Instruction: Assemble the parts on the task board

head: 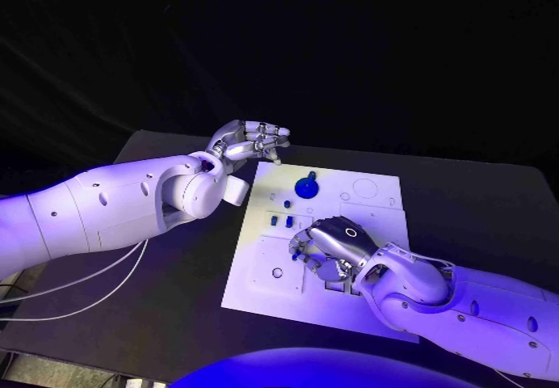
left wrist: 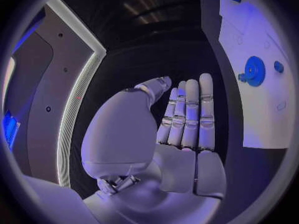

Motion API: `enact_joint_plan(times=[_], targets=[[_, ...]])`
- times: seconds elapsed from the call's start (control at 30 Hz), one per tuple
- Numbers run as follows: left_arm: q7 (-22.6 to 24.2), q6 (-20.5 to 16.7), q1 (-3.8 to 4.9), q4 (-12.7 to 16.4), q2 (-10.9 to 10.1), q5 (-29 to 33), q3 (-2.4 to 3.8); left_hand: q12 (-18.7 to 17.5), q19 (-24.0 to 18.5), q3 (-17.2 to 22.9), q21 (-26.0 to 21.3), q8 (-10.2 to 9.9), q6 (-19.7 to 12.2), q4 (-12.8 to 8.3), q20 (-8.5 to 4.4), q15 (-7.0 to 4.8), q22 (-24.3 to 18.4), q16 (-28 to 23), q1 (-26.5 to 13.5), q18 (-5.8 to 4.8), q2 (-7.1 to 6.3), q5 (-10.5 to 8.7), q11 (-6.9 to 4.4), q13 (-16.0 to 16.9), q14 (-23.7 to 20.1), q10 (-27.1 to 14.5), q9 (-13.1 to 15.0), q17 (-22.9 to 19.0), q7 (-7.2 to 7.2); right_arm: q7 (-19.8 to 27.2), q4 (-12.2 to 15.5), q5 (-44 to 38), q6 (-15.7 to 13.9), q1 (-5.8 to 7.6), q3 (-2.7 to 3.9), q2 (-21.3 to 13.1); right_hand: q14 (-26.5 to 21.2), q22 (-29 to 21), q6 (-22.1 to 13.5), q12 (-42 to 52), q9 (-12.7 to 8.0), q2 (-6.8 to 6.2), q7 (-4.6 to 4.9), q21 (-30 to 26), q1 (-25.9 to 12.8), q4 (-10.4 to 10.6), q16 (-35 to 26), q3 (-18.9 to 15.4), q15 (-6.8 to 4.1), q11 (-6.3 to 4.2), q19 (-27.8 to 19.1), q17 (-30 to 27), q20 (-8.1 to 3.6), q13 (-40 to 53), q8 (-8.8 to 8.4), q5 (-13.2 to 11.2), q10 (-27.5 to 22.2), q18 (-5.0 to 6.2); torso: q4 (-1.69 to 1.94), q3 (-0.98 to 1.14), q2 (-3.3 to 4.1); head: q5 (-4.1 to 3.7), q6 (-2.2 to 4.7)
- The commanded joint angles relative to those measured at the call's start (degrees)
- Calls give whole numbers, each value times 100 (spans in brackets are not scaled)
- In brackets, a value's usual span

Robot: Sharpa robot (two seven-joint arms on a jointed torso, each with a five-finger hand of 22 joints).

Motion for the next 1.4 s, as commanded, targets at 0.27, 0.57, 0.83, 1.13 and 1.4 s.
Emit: enact_joint_plan(times=[0.27,0.57,0.83,1.13,1.4], targets=[[6,86,5,-4,2,39,4,33,10,-25,-26,-35,-27,16,8,43,-8,-18,34,17,28,22,-11,9,13,-39,-5,-8,6,34,36,-42,257,-6,-9,-18,343,1089,23,12,7,90,13,-4,36,-1,18,28,-23,-235,112,167,-31,160,20,-5,289,-76,-4,1,-2,9,-31],[-2,93,5,-12,-3,39,4,33,10,-25,-26,-35,-27,16,8,43,-8,-18,34,17,28,22,-11,9,13,-39,-5,-8,6,-215,39,-250,336,-6,-11,3,341,1078,23,8,8,92,15,-32,27,-1,13,28,-21,-234,98,155,-30,162,19,-10,289,-70,-7,4,0,-6,-22],[-8,102,5,-10,-1,39,4,33,10,-25,-26,-35,-27,16,8,43,-8,-18,34,17,28,22,-11,9,13,-39,-5,-8,6,-417,39,-472,600,-6,-17,72,337,1066,20,1,8,89,17,-66,13,-5,5,26,-20,-233,81,139,-28,165,17,-22,286,-62,-3,-1,-1,-26,-23],[-23,113,5,-17,1,39,4,33,10,-25,-26,-35,-27,16,8,43,-8,-18,34,17,28,22,-11,9,13,-39,-5,-8,6,-400,33,-485,667,-5,-27,91,324,1042,-99,-147,8,36,72,-161,-203,8,-13,-166,25,-184,26,89,9,167,-44,-10,127,-44,-5,-2,-3,-37,-33],[-36,116,5,-22,-1,38,4,48,11,-25,-35,-36,-29,9,10,41,-11,-20,53,21,41,25,-13,13,8,-50,-8,-14,5,-409,53,-443,415,-3,-31,20,266,868,-564,-579,-99,-117,226,-641,-371,11,-107,-232,222,48,-207,-111,151,-53,-315,59,-610,49,-5,2,-2,-49,-28]])
